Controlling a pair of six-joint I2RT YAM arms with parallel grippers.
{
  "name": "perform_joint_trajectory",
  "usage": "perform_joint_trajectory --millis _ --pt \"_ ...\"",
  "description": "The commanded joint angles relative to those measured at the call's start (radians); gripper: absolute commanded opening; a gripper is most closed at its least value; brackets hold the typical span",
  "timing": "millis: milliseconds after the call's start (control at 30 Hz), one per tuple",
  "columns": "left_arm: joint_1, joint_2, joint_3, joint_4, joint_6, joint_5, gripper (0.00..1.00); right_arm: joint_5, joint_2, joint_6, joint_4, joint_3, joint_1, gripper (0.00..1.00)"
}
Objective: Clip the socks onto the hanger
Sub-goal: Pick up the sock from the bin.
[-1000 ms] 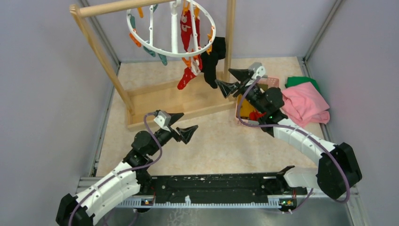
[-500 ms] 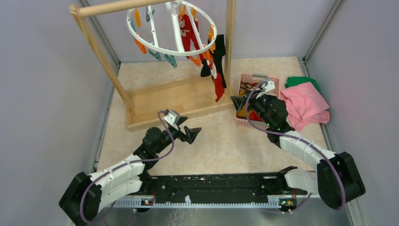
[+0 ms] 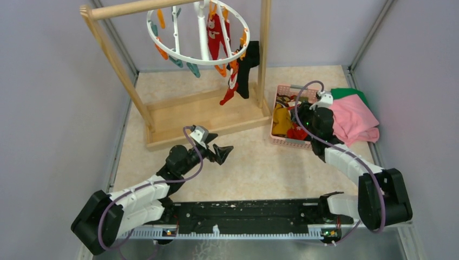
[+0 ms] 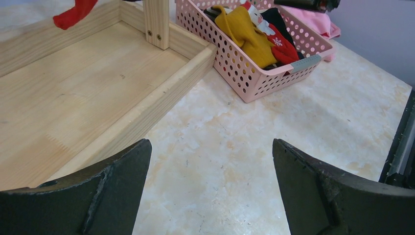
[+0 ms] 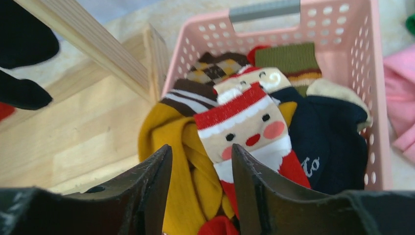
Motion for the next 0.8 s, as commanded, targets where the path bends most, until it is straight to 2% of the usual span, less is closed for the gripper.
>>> perform_joint_trajectory --millis 0,233,433,633,767 --pt "0.008 -0.008 0.001 0.109 0.0 0.0 0.99 0.034 0.055 0.015 -0.003 0.043 -0.016 0.46" --pt "0.012 -0.005 -0.012 0.125 0.002 0.003 0.99 0.005 0.12 0.008 0.065 0.03 -0.032 0.37" --pt "0.014 0.001 -0.017 0.142 0.005 0.0 0.99 -0.005 0.147 -0.01 0.092 0.026 -0.033 0.37" --pt "0.016 0.028 -0.015 0.166 -0.004 0.008 0.99 -0.035 0.211 -0.004 0.101 0.055 -0.038 0.42" --pt "0.015 0.037 -0.012 0.173 -0.009 0.012 0.99 -0.039 0.244 0.007 0.109 0.081 -0.045 0.39"
